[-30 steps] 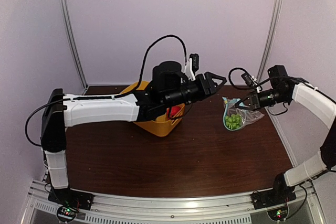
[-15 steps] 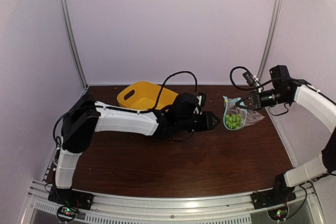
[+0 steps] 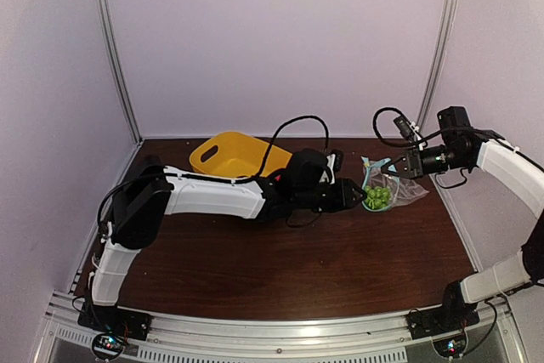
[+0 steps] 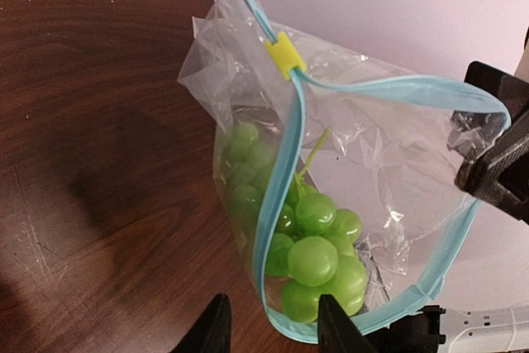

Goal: Place the food in the zip-top bag and seal the zipper
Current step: Adjust the zipper food storage bag at the center of the board.

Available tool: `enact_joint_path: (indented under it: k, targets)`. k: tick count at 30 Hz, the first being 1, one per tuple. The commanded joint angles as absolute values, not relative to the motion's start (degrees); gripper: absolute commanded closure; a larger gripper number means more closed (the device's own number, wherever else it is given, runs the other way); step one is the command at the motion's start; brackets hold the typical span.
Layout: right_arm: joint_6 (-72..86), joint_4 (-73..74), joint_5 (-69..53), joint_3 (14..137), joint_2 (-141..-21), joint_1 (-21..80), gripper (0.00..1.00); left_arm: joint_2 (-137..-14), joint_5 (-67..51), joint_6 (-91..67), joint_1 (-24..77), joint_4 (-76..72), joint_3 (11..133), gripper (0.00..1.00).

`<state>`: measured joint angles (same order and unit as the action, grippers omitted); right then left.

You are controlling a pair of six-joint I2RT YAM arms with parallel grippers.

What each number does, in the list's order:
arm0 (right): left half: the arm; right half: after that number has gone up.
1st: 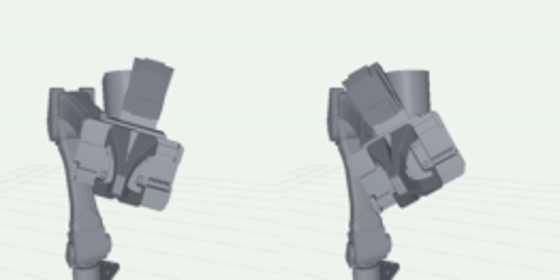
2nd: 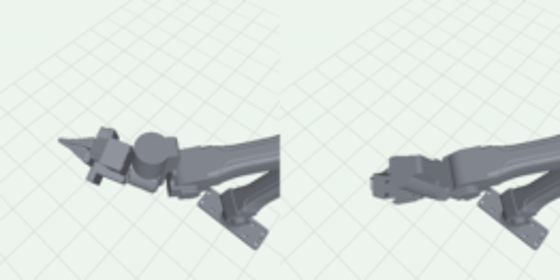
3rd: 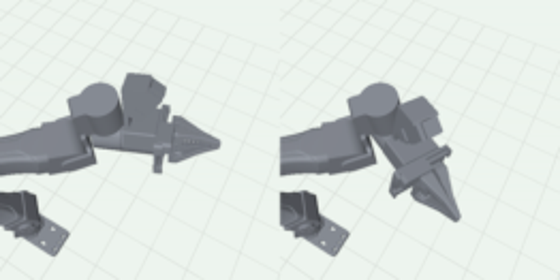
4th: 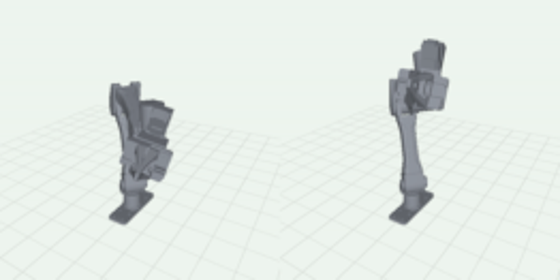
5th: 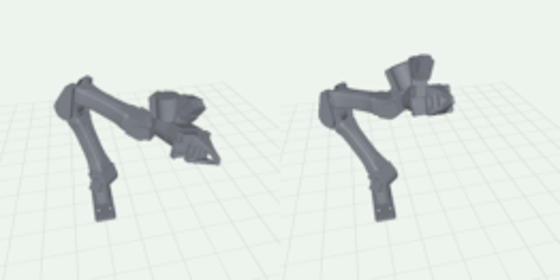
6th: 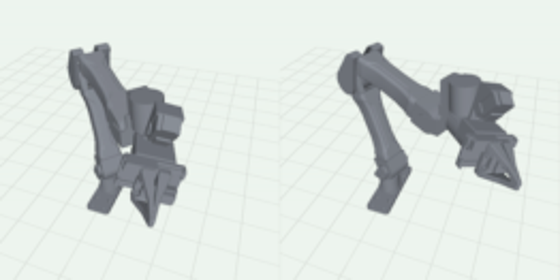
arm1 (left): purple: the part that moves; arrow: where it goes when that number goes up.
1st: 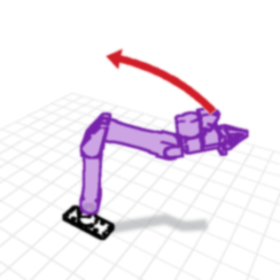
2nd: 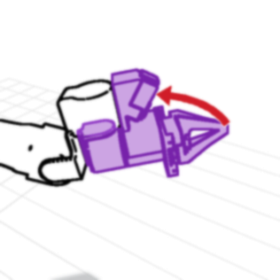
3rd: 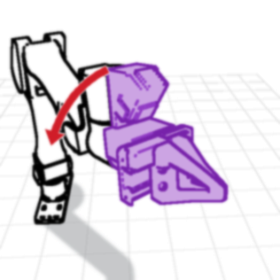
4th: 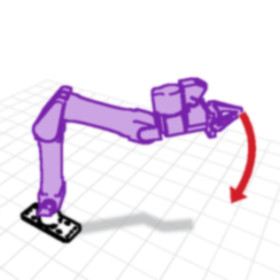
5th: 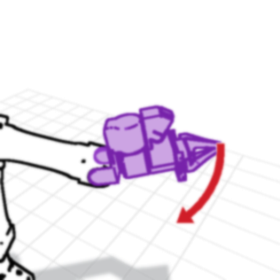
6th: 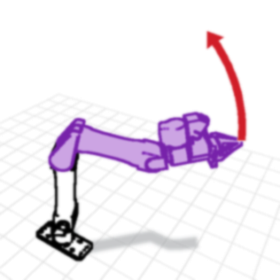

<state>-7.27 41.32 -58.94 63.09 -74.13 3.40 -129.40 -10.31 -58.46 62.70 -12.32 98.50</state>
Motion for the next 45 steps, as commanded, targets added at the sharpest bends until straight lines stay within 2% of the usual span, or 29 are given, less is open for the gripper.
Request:
enact_joint_path:
  k: [1,7,12,17,20,22,26,32,34,36,41,45]
  targets:
    - [-7.0,40.0,-61.3,62.7,-72.8,3.2,1.00,-131.3,-10.4,-59.3,62.9,-14.0,100.7,0.68]
    - [-7.0,40.2,-61.5,62.2,-72.2,3.2,1.00,-132.4,-10.4,-60.1,62.8,-15.8,100.5,0.78]
    - [-7.0,40.1,-62.2,61.8,-72.2,3.3,1.00,-134.2,-10.3,-60.3,62.8,-15.7,102.7,0.80]
    - [-6.6,39.7,-63.1,61.9,-72.1,3.3,1.00,-136.9,-11.5,-59.6,62.7,-14.6,106.5,0.77]
    - [-6.6,39.8,-63.1,61.8,-72.0,3.3,1.00,-137.0,-11.8,-59.6,62.7,-15.6,106.5,0.87]
    - [-6.6,39.7,-62.4,61.8,-71.9,3.3,1.00,-136.0,-11.7,-59.4,62.7,-17.5,104.9,1.00]
    - [-6.6,39.4,-59.6,62.3,-72.0,3.3,1.00,-130.9,-10.3,-57.7,62.8,-18.5,100.5,1.00]
    - [-7.4,41.0,-33.9,67.0,-72.3,3.3,1.00,-114.8,-2.6,-56.7,64.7,-9.2,91.4,1.00]
    - [-7.8,40.2,-25.9,67.4,-71.7,3.6,1.00,-112.5,5.2,-54.9,65.5,-7.1,90.1,1.00]
    - [-9.4,41.3,-21.7,68.2,-71.8,5.4,1.00,-112.0,6.1,-55.5,65.6,-6.1,89.4,1.00]
    - [-11.3,43.4,-26.9,66.9,-71.7,11.9,1.00,-118.4,0.3,-52.6,66.4,-8.6,95.0,1.00]
    - [-10.5,42.1,-29.8,67.0,-68.6,13.7,1.00,-120.4,0.8,-52.0,66.7,-8.7,96.2,1.00]
